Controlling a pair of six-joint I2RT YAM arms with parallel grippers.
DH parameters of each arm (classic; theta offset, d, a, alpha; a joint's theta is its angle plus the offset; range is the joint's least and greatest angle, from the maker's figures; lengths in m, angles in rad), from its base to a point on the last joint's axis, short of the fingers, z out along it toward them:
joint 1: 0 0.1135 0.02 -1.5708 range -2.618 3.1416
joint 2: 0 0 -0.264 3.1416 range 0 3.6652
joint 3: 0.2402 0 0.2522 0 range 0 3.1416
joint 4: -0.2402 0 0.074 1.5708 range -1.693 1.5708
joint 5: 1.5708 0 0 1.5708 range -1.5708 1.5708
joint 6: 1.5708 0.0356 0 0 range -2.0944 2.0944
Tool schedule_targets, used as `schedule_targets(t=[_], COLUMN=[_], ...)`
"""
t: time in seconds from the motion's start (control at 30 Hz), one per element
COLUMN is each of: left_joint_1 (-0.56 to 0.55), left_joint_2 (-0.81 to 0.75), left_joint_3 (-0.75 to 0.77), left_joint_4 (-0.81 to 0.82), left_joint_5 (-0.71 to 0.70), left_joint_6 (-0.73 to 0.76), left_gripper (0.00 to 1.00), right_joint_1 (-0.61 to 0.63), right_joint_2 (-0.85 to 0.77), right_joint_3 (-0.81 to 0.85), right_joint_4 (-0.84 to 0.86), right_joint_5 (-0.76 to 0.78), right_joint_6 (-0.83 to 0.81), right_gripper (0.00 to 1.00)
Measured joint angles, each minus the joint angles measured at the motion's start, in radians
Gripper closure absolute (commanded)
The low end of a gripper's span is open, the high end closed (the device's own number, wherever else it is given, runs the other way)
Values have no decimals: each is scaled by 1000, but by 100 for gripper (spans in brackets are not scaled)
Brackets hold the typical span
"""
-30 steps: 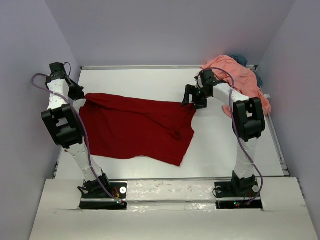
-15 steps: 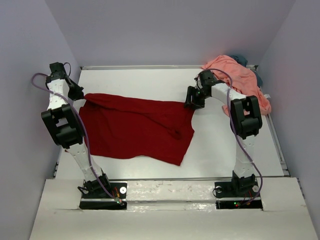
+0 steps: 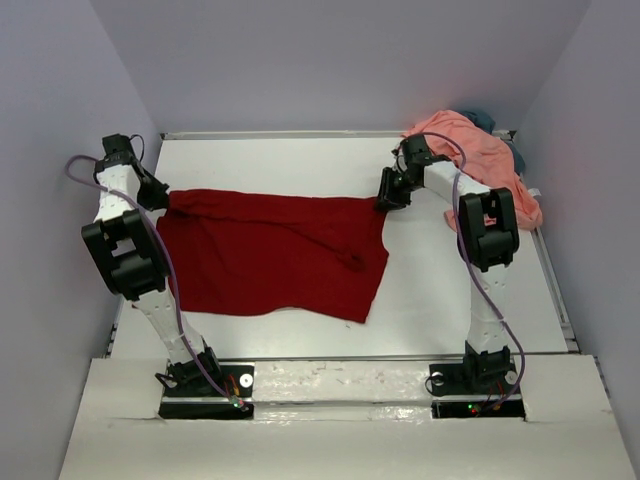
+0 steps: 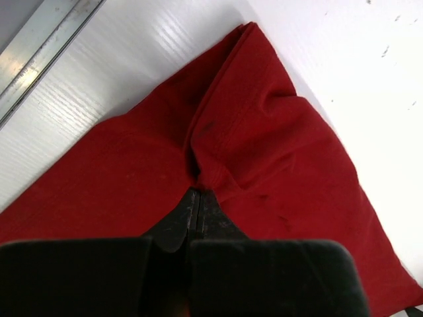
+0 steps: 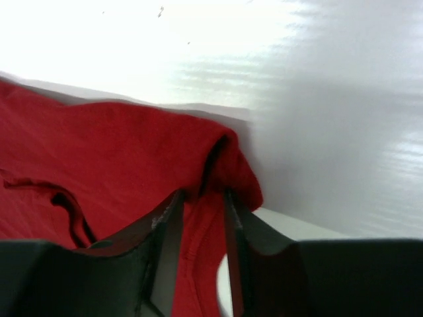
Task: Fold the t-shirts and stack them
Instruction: Fold the flattened tshirt in 1/3 of the way
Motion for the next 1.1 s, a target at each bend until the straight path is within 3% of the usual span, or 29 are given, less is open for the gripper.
schedule_targets(t=[0.13,1.0,1.07,1.1], left_joint_1=[0,-21,-28,-34], left_joint_2=[-4,-10,-10,-10], left_joint_3=[-34,-55,-55,-55], left_joint_4=[8,33,34,34], left_joint_5=[0,-16,-18,-18], left_joint_6=[0,-6,-8,-10], left_gripper=[100,100,100,100], right_joint_1=[-18,-121,-135,-144], right_joint_2=[38,311,327,333], right_joint_3=[61,499,525,537], right_joint_4=[-14,-91,-92,-92], right_joint_5=[2,-17,-20,-28], right_joint_6=[-7,-5,-3,1], right_gripper=[77,81,64,38])
